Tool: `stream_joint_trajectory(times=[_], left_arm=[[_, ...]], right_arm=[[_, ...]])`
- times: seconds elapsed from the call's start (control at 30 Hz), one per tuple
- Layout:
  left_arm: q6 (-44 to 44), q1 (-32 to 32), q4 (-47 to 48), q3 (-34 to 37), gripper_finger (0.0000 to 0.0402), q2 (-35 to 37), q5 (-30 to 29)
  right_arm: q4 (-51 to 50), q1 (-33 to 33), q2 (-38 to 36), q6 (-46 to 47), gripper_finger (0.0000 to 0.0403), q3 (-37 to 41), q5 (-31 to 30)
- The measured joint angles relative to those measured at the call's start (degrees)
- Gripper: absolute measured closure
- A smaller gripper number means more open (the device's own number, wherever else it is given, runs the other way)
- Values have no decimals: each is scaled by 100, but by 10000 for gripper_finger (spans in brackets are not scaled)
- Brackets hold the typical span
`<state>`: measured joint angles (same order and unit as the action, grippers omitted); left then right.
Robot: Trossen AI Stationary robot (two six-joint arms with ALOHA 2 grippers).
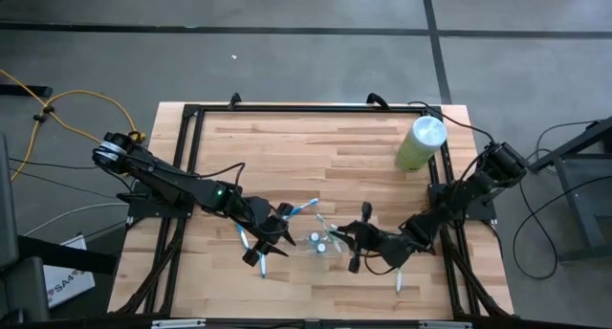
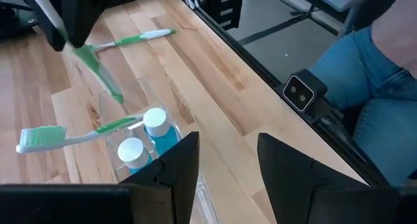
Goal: Pick & Place toothbrushing station
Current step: Put the left green toothbrush into the transparent organizer
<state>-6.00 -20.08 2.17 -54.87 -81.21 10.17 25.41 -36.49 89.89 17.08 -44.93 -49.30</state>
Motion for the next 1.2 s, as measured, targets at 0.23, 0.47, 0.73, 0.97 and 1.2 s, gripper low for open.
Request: stream_joint_trajectory(times=[0.23, 0.47, 0.73, 0.97, 1.2], left_arm=[[0, 0, 0, 0, 250, -4, 1], [0, 2, -2, 0, 250, -4, 2], [0, 2, -4, 0, 250, -4, 7], [19, 2, -2, 0, 250, -4, 7], [26, 2, -2, 0, 250, -4, 10]], right_arm=[[50, 33, 0, 245, 390, 202, 39], [91, 66, 42, 250, 390, 200, 105], [219, 248, 246, 230, 390, 205, 419], [643, 342, 560, 260, 390, 199, 620], [657, 354, 612, 365, 390, 199, 759]])
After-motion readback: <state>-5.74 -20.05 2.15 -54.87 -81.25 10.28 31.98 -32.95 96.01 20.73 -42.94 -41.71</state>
